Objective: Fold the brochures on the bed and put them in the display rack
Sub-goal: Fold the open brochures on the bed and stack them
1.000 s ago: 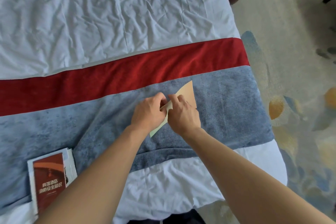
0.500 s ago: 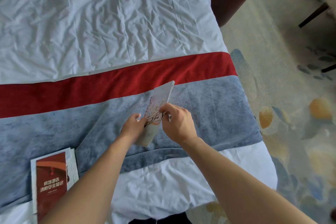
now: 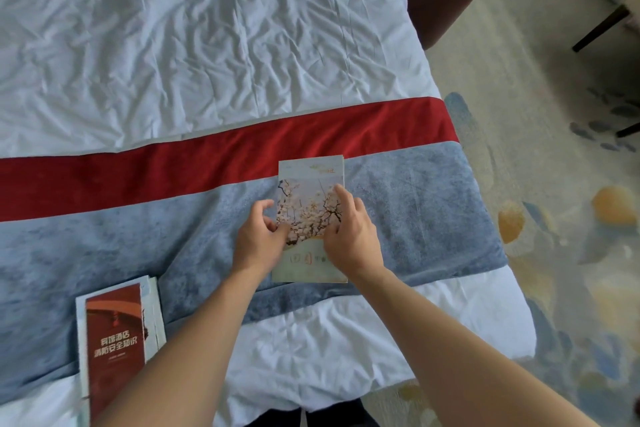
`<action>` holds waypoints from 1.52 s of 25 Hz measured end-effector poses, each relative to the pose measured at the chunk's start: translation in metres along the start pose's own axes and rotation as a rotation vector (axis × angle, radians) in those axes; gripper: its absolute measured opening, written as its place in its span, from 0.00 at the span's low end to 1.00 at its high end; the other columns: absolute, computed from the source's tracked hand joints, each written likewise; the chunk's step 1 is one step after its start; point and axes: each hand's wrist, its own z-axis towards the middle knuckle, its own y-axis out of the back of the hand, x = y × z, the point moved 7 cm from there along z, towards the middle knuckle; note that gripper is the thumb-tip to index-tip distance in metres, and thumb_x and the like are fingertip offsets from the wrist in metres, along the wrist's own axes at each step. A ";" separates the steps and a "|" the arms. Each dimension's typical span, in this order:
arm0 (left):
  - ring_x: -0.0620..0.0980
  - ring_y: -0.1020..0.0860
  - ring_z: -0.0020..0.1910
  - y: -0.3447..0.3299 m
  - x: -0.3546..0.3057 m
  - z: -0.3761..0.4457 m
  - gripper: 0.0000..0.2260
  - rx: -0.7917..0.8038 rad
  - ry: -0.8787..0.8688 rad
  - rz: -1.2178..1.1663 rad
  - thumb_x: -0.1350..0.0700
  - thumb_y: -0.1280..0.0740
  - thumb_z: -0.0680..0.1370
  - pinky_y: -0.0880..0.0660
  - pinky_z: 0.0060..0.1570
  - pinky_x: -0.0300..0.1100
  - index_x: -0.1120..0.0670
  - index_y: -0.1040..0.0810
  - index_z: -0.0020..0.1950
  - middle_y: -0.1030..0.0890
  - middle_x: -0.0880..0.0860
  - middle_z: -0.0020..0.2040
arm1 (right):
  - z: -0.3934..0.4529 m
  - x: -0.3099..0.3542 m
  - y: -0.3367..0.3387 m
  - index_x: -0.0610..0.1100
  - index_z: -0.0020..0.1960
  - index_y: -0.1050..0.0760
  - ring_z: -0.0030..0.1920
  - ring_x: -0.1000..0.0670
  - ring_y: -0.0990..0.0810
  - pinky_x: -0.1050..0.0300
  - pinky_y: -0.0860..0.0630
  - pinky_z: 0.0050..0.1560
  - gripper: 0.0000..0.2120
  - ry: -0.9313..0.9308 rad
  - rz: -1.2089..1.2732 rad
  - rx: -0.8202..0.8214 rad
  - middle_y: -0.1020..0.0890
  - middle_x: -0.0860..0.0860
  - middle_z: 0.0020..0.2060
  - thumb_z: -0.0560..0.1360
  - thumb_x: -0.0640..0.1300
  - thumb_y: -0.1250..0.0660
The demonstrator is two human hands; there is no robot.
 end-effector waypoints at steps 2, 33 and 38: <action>0.46 0.24 0.43 0.006 -0.007 -0.003 0.25 -0.050 -0.135 0.101 0.55 0.29 0.77 0.33 0.39 0.38 0.48 0.32 0.72 0.23 0.49 0.45 | 0.003 -0.001 -0.010 0.49 0.77 0.41 0.47 0.38 0.20 0.47 0.25 0.42 0.33 0.006 -0.057 0.066 0.31 0.46 0.68 0.74 0.35 0.40; 0.53 0.20 0.48 0.221 0.187 -0.103 0.25 -0.140 -0.204 0.351 0.63 0.30 0.75 0.30 0.35 0.38 0.50 0.30 0.70 0.28 0.52 0.61 | -0.134 0.181 -0.233 0.50 0.78 0.45 0.51 0.37 0.19 0.52 0.29 0.39 0.36 0.196 -0.301 0.366 0.46 0.45 0.77 0.74 0.35 0.36; 0.54 0.21 0.44 0.240 0.227 -0.106 0.24 -0.115 -0.162 0.327 0.64 0.31 0.74 0.27 0.36 0.41 0.53 0.29 0.69 0.29 0.53 0.61 | -0.148 0.195 -0.272 0.50 0.78 0.44 0.50 0.39 0.19 0.50 0.26 0.39 0.36 0.200 -0.330 0.398 0.45 0.46 0.77 0.74 0.36 0.35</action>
